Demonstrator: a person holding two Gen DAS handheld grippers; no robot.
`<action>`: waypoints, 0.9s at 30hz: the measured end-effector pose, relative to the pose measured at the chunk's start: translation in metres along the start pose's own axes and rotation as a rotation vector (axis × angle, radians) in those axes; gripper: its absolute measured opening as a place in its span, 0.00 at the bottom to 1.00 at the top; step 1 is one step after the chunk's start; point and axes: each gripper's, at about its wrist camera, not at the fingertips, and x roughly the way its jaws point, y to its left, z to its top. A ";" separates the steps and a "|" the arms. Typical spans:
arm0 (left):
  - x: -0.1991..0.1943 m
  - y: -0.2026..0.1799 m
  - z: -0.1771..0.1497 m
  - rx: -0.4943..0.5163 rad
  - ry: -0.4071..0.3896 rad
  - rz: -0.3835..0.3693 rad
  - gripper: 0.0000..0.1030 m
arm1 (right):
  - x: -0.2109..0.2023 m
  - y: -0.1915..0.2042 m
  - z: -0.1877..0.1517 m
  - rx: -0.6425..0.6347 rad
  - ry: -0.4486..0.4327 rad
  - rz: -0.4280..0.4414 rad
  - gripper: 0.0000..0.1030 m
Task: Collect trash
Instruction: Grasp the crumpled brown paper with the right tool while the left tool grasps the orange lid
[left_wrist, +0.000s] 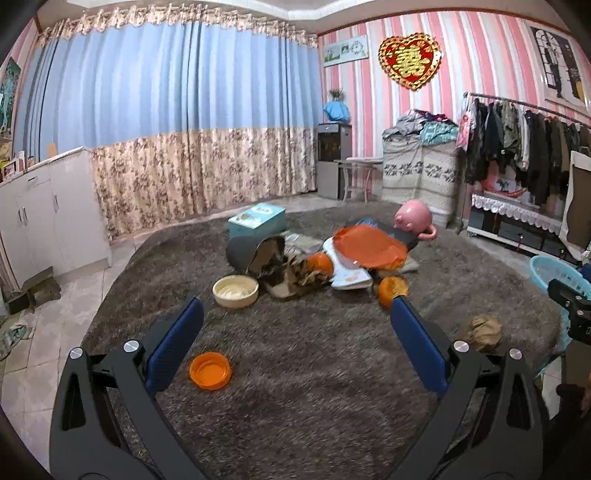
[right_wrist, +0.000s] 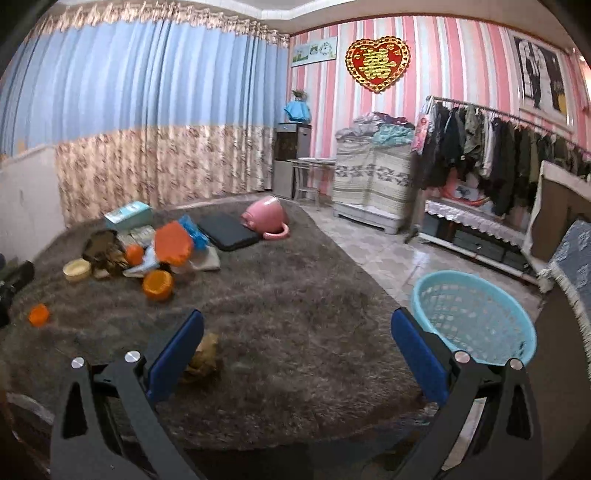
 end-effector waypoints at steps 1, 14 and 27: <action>0.002 0.001 -0.001 0.000 0.008 0.004 0.95 | 0.002 0.001 -0.001 -0.005 0.005 0.011 0.96; 0.026 0.020 -0.016 -0.033 0.095 -0.001 0.95 | 0.030 0.029 -0.017 0.002 0.104 0.172 0.96; 0.044 0.052 -0.035 -0.112 0.179 0.057 0.95 | 0.065 0.056 -0.028 -0.024 0.203 0.242 0.81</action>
